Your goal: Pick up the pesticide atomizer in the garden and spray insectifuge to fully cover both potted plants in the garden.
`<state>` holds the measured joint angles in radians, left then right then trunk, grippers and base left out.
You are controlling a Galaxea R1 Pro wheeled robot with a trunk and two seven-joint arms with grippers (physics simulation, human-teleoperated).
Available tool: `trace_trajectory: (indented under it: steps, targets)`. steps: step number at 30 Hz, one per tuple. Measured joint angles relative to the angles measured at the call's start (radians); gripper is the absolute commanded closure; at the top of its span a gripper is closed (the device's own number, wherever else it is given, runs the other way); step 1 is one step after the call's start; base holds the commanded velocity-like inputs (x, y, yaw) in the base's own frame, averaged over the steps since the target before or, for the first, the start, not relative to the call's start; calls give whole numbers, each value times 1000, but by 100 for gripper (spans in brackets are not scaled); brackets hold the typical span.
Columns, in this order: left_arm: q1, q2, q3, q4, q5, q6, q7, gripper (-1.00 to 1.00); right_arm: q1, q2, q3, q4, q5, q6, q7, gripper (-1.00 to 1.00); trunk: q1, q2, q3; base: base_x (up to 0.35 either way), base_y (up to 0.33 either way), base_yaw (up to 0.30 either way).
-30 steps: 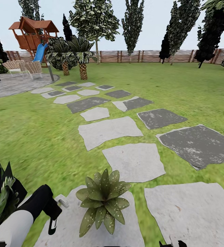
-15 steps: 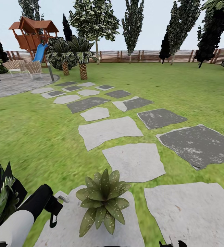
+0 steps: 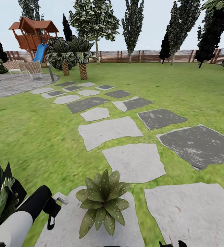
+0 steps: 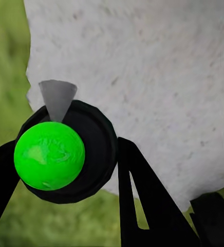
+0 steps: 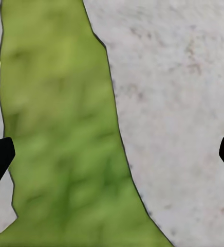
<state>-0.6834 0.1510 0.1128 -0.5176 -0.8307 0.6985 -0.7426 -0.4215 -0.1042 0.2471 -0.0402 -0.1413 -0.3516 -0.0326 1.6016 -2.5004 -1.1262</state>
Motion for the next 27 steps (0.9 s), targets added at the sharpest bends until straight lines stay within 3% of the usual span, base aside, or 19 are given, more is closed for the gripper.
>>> trace_trajectory:
  steps: [8, 18, 25, 27]
  targets:
    - [1, 4, 4, -7, -1, 0, 0, 100, 0, 0, 0, 0, 1, 0, 0, -100, 0, 0, 0, 0, 0, 0]
    - [0, -16, 11, -15, 9, 0, 39, 100, 0, 0, 0, 0, 0, -1, 0, -100, 0, 0, 0, 0, 0, 0]
    - [1, 34, 4, 1, 0, 0, 73, 100, 0, 0, 0, 0, 1, -1, 0, -100, 0, 0, 0, 0, 0, 0]
    - [1, 37, 4, 1, 3, 1, 96, 100, 0, 0, 0, 0, 1, -1, 0, -100, 0, 0, 0, 0, 0, 0]
